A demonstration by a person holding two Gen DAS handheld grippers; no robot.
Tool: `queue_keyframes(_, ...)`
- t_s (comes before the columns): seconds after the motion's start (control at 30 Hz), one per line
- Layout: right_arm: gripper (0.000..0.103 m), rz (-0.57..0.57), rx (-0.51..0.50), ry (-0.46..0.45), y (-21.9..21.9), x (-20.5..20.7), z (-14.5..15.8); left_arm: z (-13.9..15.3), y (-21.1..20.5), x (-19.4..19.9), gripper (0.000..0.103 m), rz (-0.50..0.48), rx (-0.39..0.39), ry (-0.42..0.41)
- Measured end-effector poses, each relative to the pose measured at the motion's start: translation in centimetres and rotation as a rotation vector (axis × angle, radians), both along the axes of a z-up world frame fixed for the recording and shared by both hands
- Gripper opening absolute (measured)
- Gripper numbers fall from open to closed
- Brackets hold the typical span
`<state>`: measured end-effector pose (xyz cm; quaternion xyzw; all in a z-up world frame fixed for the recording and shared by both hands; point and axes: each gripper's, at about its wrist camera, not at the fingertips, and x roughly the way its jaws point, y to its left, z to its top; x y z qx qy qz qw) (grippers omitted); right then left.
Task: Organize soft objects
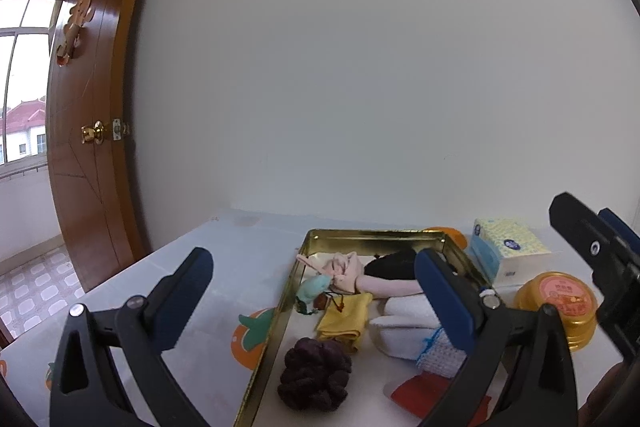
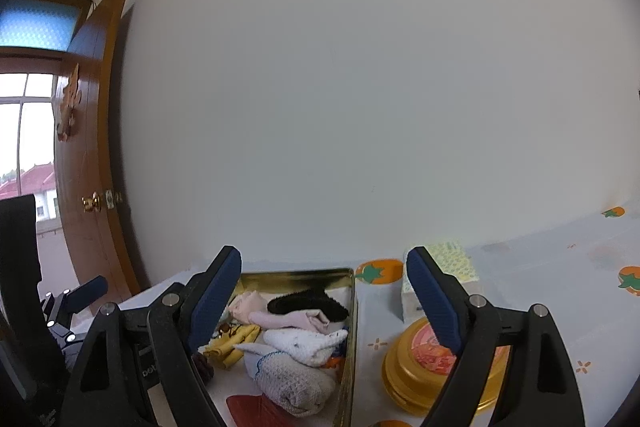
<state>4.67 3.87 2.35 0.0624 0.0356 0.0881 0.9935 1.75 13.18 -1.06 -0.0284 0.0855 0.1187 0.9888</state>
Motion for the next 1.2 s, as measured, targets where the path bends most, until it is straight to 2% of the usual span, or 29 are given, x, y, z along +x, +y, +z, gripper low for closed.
queue_keyframes(0.17, 0.087, -0.028, 0.041, -0.03, -1.0, -0.9, 0.1, -0.1, -0.1, -0.1, 0.102, -0.009, -0.001, 0.004)
queue_keyframes(0.27, 0.091, -0.037, 0.051, -0.034, -1.1, -1.0, 0.2, 0.0, -0.5, -0.2, 0.102, -0.006, 0.014, 0.002)
queue_keyframes(1.2, 0.093, -0.042, 0.037, -0.053, -0.8, -1.4, 0.1, -0.1, -0.8, -0.3, 0.102, -0.014, 0.032, -0.003)
